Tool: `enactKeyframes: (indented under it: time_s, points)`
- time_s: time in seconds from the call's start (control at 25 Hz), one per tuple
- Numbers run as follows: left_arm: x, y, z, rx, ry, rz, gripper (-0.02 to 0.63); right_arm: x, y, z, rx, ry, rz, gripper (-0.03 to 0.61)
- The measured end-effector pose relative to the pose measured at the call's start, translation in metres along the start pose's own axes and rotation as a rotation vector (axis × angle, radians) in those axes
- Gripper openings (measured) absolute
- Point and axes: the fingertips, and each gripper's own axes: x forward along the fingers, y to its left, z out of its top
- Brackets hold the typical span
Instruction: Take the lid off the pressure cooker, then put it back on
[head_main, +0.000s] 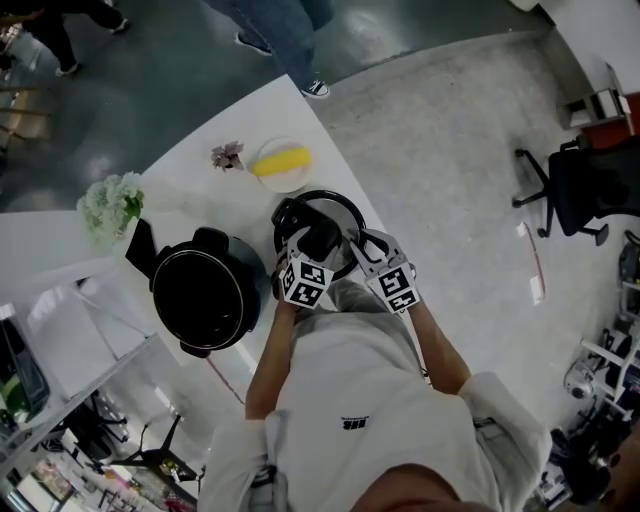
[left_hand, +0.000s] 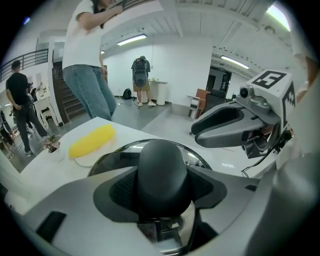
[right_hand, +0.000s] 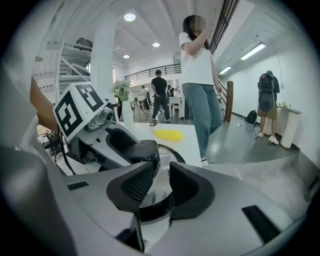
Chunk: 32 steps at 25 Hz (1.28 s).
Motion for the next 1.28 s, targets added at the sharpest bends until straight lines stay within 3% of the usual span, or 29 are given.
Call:
enactKeyframes:
  time_s: [0.32, 0.76, 1.28]
  points:
    - [-0.003, -0.003, 0.001, -0.004, -0.003, -0.036, 0.371, -0.002, 0.009, 0.005, 0.003, -0.011, -0.015, 0.097]
    - [-0.028, -0.005, 0.015, 0.029, -0.017, -0.050, 0.370, -0.015, 0.014, 0.018, 0.019, -0.040, -0.069, 0.097]
    - [-0.028, 0.000, 0.013, 0.013, 0.019, -0.028, 0.368, -0.017, 0.014, 0.016, 0.017, -0.042, -0.057, 0.095]
